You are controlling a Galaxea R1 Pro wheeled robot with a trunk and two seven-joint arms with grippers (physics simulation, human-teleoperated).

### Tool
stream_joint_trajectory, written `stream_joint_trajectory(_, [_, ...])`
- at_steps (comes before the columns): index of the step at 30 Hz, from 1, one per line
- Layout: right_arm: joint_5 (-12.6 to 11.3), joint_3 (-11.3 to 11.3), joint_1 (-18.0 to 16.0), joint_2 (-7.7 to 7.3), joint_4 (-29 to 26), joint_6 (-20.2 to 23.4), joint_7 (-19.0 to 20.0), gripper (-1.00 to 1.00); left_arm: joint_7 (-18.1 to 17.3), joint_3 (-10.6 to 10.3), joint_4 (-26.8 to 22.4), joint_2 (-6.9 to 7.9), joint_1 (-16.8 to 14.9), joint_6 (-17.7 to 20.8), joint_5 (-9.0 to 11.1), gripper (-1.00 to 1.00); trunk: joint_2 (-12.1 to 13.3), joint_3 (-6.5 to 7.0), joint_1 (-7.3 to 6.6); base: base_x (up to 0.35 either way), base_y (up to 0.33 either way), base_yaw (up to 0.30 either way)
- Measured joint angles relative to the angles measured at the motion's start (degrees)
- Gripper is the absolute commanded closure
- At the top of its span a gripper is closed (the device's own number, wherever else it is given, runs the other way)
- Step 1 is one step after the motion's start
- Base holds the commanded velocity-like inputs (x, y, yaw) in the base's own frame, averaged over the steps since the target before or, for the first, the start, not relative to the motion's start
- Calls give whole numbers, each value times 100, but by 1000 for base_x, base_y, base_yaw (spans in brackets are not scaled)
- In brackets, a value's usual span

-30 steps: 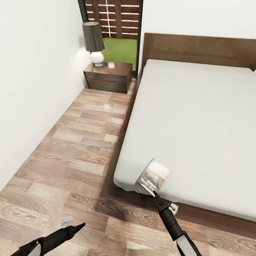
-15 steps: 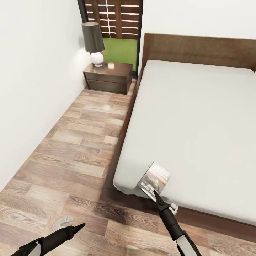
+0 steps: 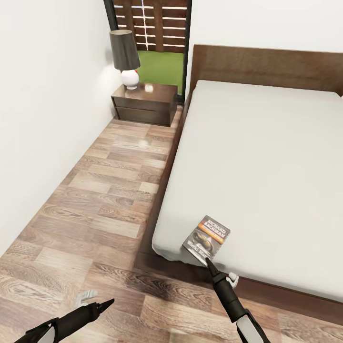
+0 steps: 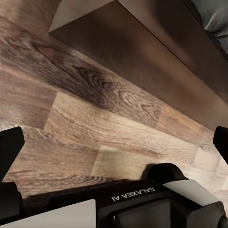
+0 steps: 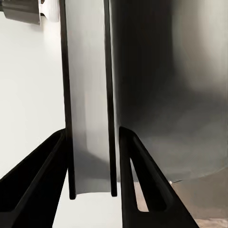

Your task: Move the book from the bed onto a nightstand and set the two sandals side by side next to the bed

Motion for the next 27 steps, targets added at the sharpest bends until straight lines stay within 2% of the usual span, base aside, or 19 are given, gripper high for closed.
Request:
stream_joint_trajectory(5, [-1,-1,0,0,0,-1,2,100,-7,0,-1,0,-1,0,0,-100,0,0,0,0,0,0])
stream_joint_trajectory(27, [5,-3,0,0,0,0,-5,100,-17,0,-8,0,-1,8,-3,-100,881,394,-483,0,0,0])
